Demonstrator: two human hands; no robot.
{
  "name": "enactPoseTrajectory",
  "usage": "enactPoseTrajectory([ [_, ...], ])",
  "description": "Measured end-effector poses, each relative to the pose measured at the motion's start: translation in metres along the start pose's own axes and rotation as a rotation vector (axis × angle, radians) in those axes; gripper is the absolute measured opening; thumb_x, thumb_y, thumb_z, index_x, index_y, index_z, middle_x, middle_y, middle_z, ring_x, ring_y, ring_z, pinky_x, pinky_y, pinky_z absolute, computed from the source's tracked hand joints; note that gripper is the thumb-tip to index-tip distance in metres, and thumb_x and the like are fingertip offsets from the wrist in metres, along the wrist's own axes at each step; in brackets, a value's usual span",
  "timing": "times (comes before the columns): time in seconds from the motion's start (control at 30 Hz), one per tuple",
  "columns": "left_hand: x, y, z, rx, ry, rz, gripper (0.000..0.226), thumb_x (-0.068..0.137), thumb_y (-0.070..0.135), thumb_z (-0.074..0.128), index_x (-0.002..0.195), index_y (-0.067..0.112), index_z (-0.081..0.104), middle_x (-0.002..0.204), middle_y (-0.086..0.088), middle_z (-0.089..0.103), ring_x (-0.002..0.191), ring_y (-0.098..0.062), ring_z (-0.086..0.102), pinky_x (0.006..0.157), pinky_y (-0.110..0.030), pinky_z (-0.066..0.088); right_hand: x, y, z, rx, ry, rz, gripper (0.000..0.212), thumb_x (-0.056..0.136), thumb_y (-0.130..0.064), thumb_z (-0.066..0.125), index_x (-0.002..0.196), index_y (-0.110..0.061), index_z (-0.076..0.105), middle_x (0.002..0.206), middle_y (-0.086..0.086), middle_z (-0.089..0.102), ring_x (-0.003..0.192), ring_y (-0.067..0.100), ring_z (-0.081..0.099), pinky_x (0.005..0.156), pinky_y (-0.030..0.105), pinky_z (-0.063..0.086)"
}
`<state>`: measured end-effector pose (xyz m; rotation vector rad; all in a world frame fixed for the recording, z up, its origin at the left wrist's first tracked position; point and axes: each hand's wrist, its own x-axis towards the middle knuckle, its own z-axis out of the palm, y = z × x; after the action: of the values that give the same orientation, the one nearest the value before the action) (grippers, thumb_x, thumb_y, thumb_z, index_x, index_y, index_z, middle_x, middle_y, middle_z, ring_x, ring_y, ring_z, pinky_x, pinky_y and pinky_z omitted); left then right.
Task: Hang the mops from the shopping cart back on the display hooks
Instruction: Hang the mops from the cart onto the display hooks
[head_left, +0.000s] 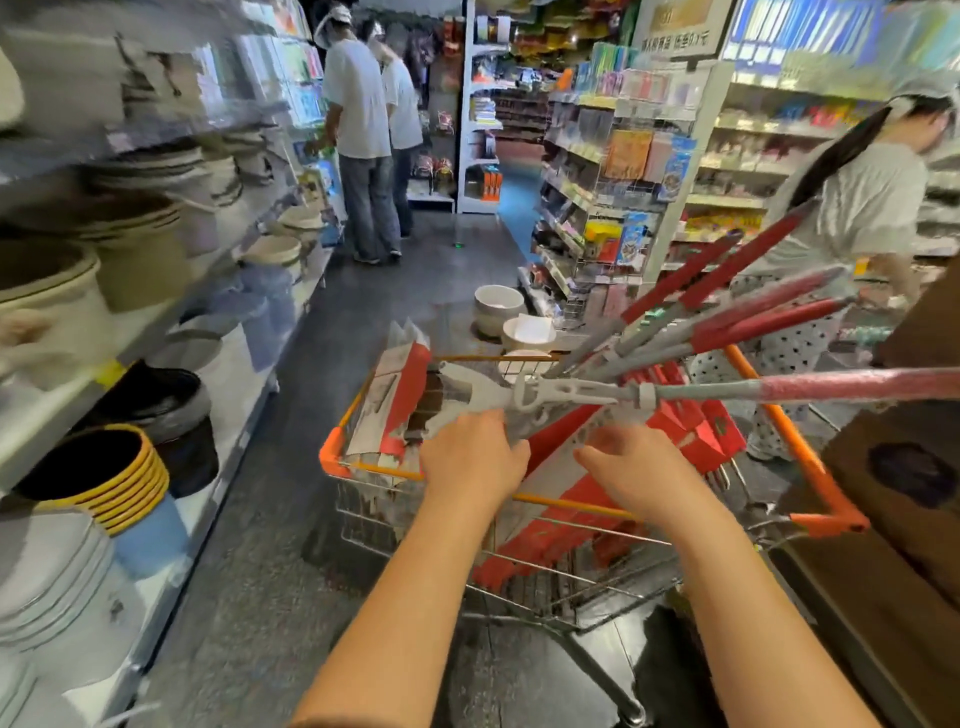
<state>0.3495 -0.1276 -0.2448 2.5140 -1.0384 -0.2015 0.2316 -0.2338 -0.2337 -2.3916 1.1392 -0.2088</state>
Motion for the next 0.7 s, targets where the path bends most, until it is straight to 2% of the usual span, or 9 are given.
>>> enactPoseTrajectory([
  [0.1,0.054,0.001,0.006,0.014,-0.006,-0.006,0.04,0.093,0.046,0.049,0.123,0.022,0.058,0.126,-0.005,0.061,0.118,-0.029,0.055,0.09,-0.038,0.044,0.055,0.0,0.0,0.009,0.012,-0.008,0.025,0.09,-0.041,0.055,0.105,-0.023,0.062,0.105,0.001,0.066,0.102,0.027,0.061,0.086,0.038,0.05],
  [0.2,0.093,0.007,0.016,0.006,-0.015,-0.018,0.037,0.094,0.043,0.05,0.123,0.022,0.059,0.125,-0.006,0.062,0.116,-0.029,0.056,0.088,-0.036,0.044,0.101,0.007,0.001,0.017,-0.011,-0.019,0.028,0.089,-0.041,0.054,0.101,-0.018,0.065,0.105,0.003,0.068,0.101,0.026,0.061,0.085,0.039,0.051],
  [0.37,0.146,0.02,0.043,0.001,-0.019,-0.073,0.036,0.094,0.039,0.051,0.124,0.021,0.059,0.125,-0.008,0.062,0.117,-0.03,0.056,0.089,-0.037,0.045,0.17,0.021,0.006,-0.012,-0.064,-0.047,0.039,0.092,-0.04,0.052,0.124,-0.018,0.059,0.122,0.003,0.064,0.111,0.024,0.058,0.093,0.044,0.049],
  [0.47,0.172,0.028,0.064,0.036,-0.022,-0.146,0.038,0.094,0.042,0.049,0.123,0.02,0.058,0.124,-0.008,0.062,0.116,-0.03,0.056,0.089,-0.036,0.044,0.206,0.033,0.016,-0.054,-0.115,-0.107,0.042,0.092,-0.042,0.052,0.127,-0.02,0.057,0.126,0.004,0.061,0.113,0.024,0.058,0.093,0.043,0.049],
  [0.6,0.208,0.048,0.087,0.087,-0.024,-0.286,0.04,0.094,0.046,0.047,0.125,0.022,0.058,0.125,-0.008,0.06,0.116,-0.029,0.056,0.089,-0.036,0.044,0.266,0.046,0.017,-0.125,-0.21,-0.222,0.038,0.091,-0.042,0.051,0.12,-0.019,0.06,0.119,0.003,0.064,0.111,0.024,0.058,0.093,0.041,0.048],
  [0.7,0.229,0.053,0.104,0.067,-0.008,-0.388,0.041,0.093,0.047,0.048,0.126,0.023,0.056,0.127,-0.007,0.058,0.117,-0.029,0.056,0.09,-0.036,0.044,0.302,0.055,0.023,-0.196,-0.274,-0.318,0.032,0.09,-0.041,0.049,0.108,-0.019,0.061,0.106,0.004,0.067,0.101,0.026,0.06,0.083,0.037,0.049],
])
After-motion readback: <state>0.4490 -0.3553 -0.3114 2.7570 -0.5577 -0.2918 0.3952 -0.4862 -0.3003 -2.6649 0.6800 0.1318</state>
